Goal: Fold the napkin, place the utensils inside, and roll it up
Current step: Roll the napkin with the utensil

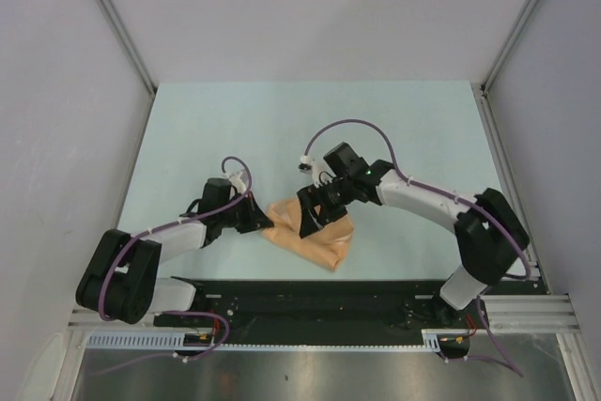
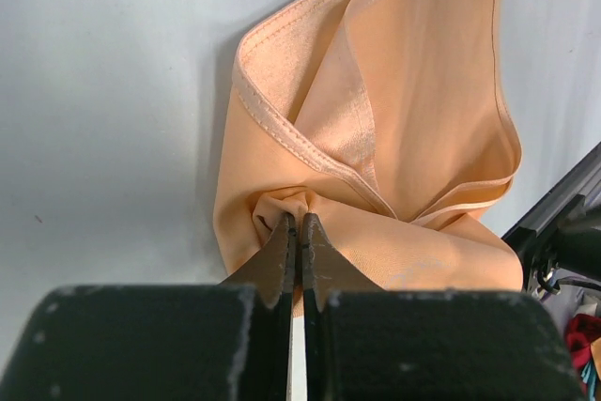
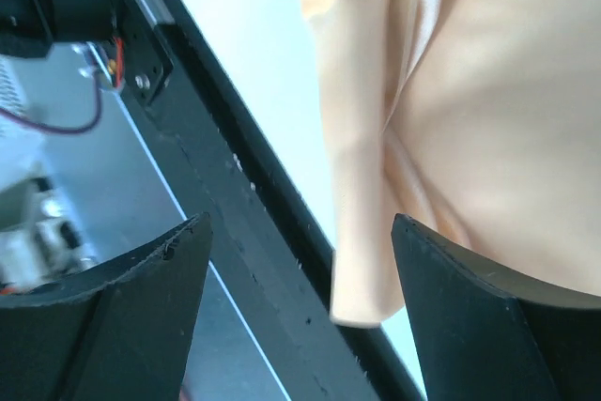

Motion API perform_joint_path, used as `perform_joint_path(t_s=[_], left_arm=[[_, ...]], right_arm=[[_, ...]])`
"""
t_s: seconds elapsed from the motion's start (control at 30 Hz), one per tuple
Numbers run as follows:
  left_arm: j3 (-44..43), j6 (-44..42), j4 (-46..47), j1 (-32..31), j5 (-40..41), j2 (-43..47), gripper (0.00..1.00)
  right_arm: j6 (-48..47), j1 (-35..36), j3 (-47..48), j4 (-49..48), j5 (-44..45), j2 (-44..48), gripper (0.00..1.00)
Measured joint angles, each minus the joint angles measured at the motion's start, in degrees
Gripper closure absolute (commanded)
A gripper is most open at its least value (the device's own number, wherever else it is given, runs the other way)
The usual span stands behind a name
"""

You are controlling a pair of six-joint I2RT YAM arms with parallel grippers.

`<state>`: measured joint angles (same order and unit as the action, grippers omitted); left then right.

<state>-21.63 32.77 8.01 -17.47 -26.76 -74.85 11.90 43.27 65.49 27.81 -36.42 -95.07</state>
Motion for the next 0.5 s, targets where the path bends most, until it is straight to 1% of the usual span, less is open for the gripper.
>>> perform_joint_path(t_s=[0.07, 0.13, 0.37, 0.5], left_arm=[[-0.5, -0.2, -0.4, 0.0, 0.0, -0.5, 1.00], [-0.7, -0.3, -0.7, 0.0, 0.0, -0.6, 1.00], [-1.1, -0.3, -1.4, 0.0, 0.0, -0.9, 1.00], [-1.1, -0.3, -1.4, 0.0, 0.0, -0.9, 1.00]], right_arm=[[0.0, 2.9, -1.7, 0.9, 4.5, 4.2, 0.17], [0.1, 5.5, -3.2, 1.6, 7.9, 5.8, 0.18], [1.6, 9.9, -7.0, 4.7, 16.2, 5.4, 0.19], [2.0, 11.0, -7.5, 4.8, 18.5, 5.4, 0.20]])
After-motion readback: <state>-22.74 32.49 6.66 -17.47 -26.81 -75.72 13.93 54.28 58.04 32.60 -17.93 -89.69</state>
